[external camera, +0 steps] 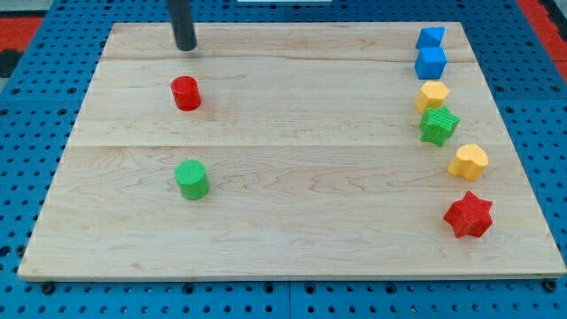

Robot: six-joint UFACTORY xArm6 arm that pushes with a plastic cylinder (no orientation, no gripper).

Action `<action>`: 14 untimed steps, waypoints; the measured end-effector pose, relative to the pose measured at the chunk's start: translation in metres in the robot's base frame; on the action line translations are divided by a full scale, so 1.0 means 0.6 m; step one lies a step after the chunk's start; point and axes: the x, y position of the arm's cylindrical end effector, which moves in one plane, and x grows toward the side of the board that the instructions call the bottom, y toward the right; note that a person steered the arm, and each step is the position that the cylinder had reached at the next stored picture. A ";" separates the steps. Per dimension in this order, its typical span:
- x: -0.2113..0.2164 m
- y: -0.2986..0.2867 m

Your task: Push the red circle above the red star

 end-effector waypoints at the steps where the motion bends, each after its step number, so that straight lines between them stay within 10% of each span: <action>1: 0.002 -0.070; 4: 0.222 -0.035; 9: 0.230 0.152; 14: 0.197 0.096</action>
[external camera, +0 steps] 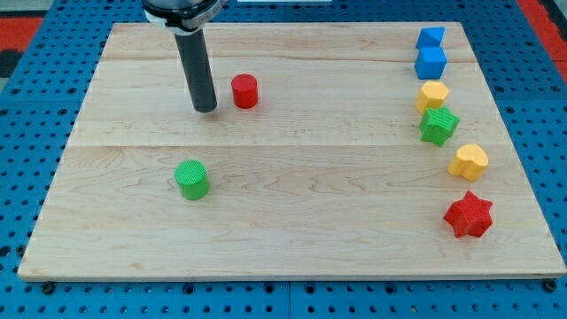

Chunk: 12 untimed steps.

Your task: Push the red circle above the red star

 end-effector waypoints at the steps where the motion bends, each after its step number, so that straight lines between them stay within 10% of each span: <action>1: -0.028 0.075; 5: 0.051 0.196; 7: 0.050 0.056; 9: -0.170 0.102; 12: -0.136 0.203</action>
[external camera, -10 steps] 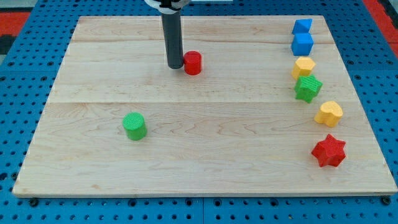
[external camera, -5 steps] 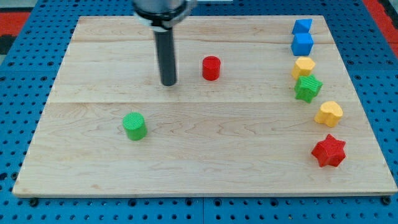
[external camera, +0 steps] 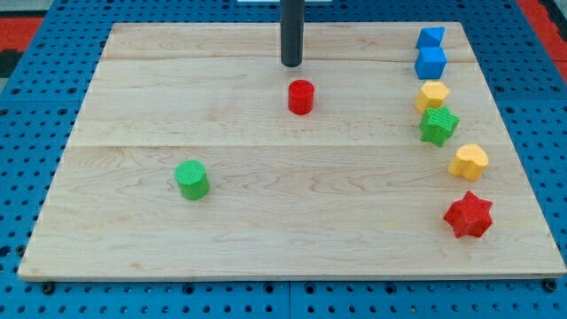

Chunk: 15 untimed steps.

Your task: Push the red circle above the red star

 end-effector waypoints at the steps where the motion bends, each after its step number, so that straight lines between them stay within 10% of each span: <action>1: 0.043 0.000; 4: 0.278 0.100; 15: 0.381 0.131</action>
